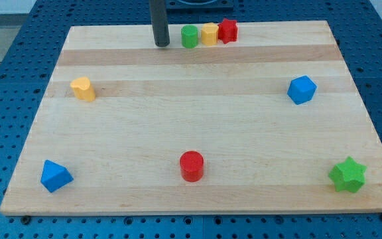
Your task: Put the green circle to the top center of the board
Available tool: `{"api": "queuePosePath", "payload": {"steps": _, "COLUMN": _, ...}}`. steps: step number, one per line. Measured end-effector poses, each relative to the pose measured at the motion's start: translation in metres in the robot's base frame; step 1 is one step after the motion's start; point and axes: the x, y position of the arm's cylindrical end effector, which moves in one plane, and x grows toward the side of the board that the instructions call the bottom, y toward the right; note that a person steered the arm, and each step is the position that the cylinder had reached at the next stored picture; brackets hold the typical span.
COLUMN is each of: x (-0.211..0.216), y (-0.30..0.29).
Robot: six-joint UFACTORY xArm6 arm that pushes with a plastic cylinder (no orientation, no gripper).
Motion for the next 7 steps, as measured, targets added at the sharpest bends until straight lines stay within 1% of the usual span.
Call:
{"api": "queuePosePath", "payload": {"steps": 1, "x": 0.0, "y": 0.021}}
{"api": "queuePosePath", "payload": {"steps": 3, "x": -0.027, "y": 0.043}}
{"api": "queuePosePath", "payload": {"steps": 4, "x": -0.007, "y": 0.027}}
{"api": "queuePosePath", "payload": {"steps": 5, "x": 0.003, "y": -0.013}}
{"api": "queuePosePath", "payload": {"steps": 7, "x": 0.003, "y": -0.014}}
